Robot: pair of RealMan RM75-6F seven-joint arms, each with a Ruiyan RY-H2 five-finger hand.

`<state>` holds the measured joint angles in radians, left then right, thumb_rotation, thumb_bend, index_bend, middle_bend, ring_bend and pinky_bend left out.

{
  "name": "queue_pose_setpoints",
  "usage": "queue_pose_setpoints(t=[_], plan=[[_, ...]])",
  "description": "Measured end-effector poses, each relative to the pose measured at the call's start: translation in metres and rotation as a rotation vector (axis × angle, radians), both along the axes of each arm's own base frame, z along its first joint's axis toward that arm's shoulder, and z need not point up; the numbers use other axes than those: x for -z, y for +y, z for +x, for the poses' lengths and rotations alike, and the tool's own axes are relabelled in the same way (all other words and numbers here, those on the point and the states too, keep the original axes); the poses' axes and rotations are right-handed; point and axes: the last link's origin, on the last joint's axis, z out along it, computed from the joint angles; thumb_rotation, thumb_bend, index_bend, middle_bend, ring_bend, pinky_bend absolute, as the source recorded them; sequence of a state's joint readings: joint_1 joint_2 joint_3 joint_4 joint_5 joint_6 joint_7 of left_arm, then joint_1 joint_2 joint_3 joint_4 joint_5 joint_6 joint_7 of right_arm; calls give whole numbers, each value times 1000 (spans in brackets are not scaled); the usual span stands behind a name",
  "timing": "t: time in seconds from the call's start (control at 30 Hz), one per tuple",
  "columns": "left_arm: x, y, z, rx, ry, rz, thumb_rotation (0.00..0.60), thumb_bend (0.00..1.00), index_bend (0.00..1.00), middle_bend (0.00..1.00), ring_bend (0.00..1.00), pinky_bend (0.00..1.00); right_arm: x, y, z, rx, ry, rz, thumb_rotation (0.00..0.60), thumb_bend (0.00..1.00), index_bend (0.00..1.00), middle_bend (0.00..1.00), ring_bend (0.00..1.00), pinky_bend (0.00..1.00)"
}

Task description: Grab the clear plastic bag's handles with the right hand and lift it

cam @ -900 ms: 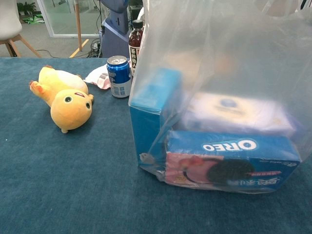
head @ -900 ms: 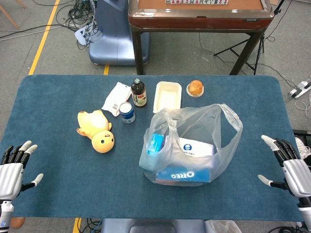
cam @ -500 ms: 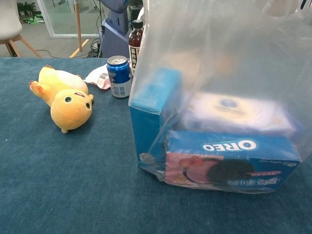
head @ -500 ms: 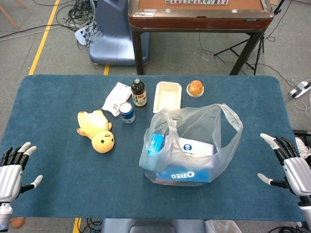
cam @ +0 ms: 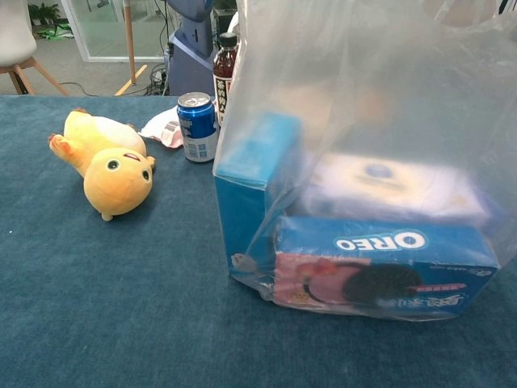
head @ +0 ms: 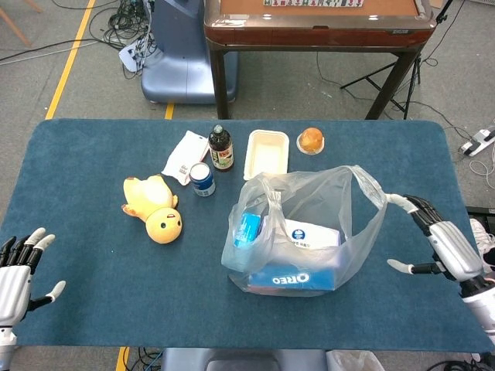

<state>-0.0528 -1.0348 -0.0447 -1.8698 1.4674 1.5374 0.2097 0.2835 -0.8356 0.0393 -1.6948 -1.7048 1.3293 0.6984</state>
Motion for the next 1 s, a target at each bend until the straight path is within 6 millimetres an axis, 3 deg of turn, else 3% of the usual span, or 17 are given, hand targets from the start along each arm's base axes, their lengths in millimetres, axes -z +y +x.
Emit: queue_pose_setpoints(t=[0.27, 0.63, 1.0], plan=[[-1, -3, -2, -7, 1, 2, 600, 176, 176, 85, 93, 12, 5, -22, 37, -105, -47, 165, 600, 0, 0, 116, 0, 22], [-3, -6, -3, -12, 0, 5, 600, 177, 180, 85, 94, 12, 13, -29, 77, -206, -154, 359, 600, 0, 0, 130, 0, 34], [-5, -10, -4, -18, -2, 13, 600, 176, 180, 85, 94, 12, 25, -49, 121, -244, -232, 533, 600, 0, 0, 137, 4, 48]])
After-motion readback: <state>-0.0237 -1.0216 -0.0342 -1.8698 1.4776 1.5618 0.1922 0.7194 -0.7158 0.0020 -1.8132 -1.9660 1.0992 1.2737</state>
